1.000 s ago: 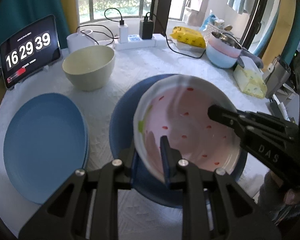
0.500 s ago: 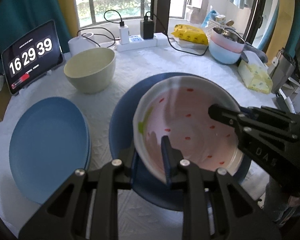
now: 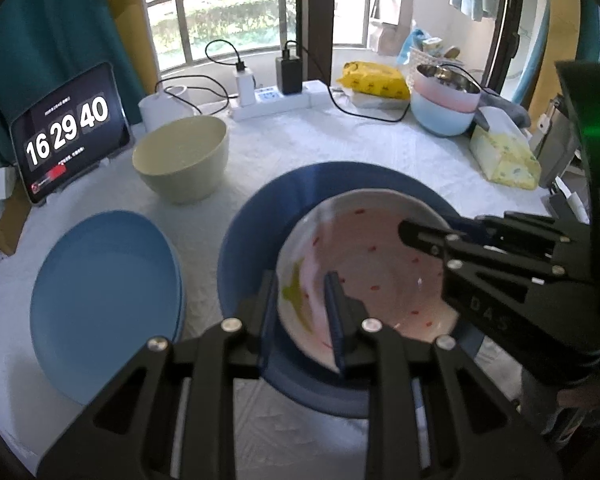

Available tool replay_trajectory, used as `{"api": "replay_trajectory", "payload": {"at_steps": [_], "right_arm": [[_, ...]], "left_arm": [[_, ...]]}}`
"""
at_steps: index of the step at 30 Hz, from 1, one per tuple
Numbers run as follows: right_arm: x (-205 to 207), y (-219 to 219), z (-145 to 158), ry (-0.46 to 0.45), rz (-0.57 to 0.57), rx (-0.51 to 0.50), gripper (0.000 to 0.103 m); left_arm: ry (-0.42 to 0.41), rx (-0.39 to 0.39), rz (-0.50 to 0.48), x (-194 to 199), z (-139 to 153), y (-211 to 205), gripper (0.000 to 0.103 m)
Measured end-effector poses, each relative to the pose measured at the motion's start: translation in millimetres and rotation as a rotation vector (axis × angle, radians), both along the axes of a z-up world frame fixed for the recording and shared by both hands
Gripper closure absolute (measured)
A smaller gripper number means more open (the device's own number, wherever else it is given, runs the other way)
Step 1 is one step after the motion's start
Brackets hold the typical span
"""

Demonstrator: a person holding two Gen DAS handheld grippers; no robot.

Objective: Organize plates and bowls

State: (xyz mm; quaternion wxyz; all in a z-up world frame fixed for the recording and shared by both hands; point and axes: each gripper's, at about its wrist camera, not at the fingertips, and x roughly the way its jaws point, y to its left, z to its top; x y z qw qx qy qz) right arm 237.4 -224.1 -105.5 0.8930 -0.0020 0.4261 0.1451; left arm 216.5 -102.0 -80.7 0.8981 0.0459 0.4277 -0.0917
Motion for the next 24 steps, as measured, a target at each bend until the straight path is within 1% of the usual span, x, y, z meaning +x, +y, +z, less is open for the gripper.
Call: {"api": "replay_trajectory", "payload": {"at_steps": [5,8,13,17,24], "right_arm": [[0.1,1.9,2.5,-0.005,0.006,-0.002,0.086],[1.1,1.3,4.7,-0.009,0.005,0.013,0.082],[-0.9,-1.5,15.7,-0.045,-0.006,0.026,0.068],[-1.1,-1.3,22.0,-0.058,0.0,0.029,0.068],[0.2,1.0,25.4,-0.054,0.008,0.031,0.068]], "left_arm": [[0.001,0.004,0.01,1.5,0.0,3.0,0.078],[-0.001,0.001,0.014,1.4,1.0,4.4,0.078],[-0.003,-0.007,0.021,2.1,2.2,7.6,0.078],[-0.009,-0.013,0.02,1.4,4.3,9.7,0.078],[-0.032,-0.027,0.022,1.1,11.8,15.6,0.078]]}}
